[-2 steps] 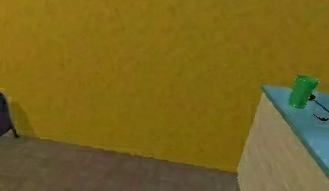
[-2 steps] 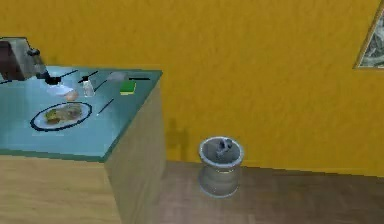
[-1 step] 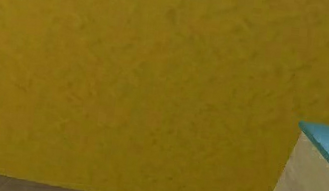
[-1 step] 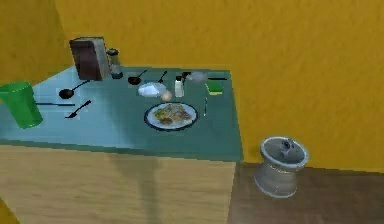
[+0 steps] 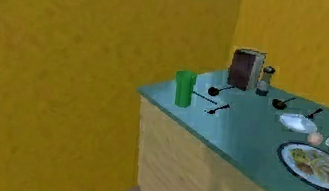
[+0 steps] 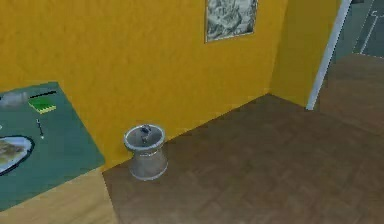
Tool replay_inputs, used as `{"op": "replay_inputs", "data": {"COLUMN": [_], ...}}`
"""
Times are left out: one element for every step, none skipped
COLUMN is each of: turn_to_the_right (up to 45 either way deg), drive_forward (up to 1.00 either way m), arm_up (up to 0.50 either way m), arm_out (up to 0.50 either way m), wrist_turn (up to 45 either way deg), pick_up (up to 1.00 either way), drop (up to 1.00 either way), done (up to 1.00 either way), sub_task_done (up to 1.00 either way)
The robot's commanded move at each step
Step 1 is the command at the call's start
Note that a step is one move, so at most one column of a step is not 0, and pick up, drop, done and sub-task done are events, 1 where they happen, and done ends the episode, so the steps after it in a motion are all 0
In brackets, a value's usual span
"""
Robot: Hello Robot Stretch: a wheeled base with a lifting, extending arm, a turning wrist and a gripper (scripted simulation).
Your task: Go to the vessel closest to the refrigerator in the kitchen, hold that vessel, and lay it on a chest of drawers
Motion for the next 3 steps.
{"op": "replay_inputs", "data": {"turn_to_the_right": [-45.0, -45.0, -45.0], "drive_forward": [0.0, 0.0, 0.0], "arm_up": [0.0, 0.0, 0.0], "arm_out": [0.0, 0.0, 0.0], "wrist_turn": [0.0, 0.0, 0.0], "pick_up": [0.0, 0.0, 0.0], "drop": [0.0, 0.0, 0.0], "done": [0.0, 0.0, 0.0], "sub_task_done": [0.0, 0.0, 0.0]}}
